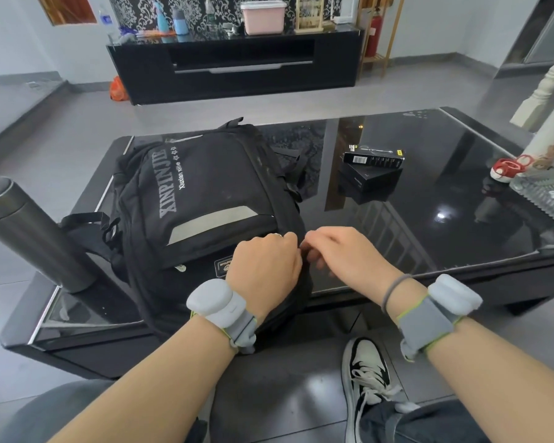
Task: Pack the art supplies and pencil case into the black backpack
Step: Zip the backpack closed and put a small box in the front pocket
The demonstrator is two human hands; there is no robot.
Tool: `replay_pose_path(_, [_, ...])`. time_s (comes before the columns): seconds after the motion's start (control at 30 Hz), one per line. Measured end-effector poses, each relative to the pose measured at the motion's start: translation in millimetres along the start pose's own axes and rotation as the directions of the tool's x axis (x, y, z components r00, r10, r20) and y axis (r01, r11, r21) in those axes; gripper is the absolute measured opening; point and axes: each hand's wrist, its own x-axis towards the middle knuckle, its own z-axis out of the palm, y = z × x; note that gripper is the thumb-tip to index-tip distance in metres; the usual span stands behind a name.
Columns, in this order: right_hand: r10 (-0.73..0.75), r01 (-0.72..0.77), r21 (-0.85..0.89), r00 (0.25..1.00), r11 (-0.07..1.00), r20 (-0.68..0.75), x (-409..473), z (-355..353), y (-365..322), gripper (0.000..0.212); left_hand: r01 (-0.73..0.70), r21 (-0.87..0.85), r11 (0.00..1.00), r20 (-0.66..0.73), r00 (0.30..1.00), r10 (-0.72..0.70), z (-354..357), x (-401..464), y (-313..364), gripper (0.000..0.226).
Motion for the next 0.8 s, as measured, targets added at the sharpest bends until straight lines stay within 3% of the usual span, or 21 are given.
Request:
replay_pose_path(0.07, [0.13,-0.13,0.199,0.991,0.971,0.013,10,2,2,0.029,0.086,-0.101,0.991,0.004,0.996,-0.086,0,0,3,0.023])
replay_pose_path(0.17, [0.112,-0.113,0.104,0.994,0.988,0.013,15,18,0,0.04,0.18,-0.244,0.953,0.026,0.983,-0.179,-4,-4,5,0.024])
replay_pose_path(0.3, [0.024,-0.027,-0.037,0.996,0.999,-0.087,28,31,-5,0.043,0.25,-0.239,0.938,0.041,0.968,-0.247,-7,-12,5,0.036])
replay_pose_path(0.43, [0.031,-0.029,0.019,0.989,0.999,-0.145,31,38,-6,0.039,0.256,-0.206,0.945,0.045,0.967,-0.252,-13,-16,-1,0.038])
replay_pose_path(0.57, [0.064,-0.04,0.098,0.964,0.994,-0.258,43,30,4,0.038,0.286,-0.133,0.949,0.119,0.955,-0.271,-10,-34,-10,0.033])
replay_pose_path(0.73, [0.118,-0.039,0.292,0.959,0.956,-0.259,63,11,16,0.034,0.326,0.073,0.943,0.234,0.913,-0.334,-20,-71,-56,0.031])
replay_pose_path(0.8, [0.092,-0.028,0.231,0.959,0.972,-0.269,62,8,12,0.036,0.316,0.2,0.927,0.232,0.904,-0.358,-31,-82,-86,0.031])
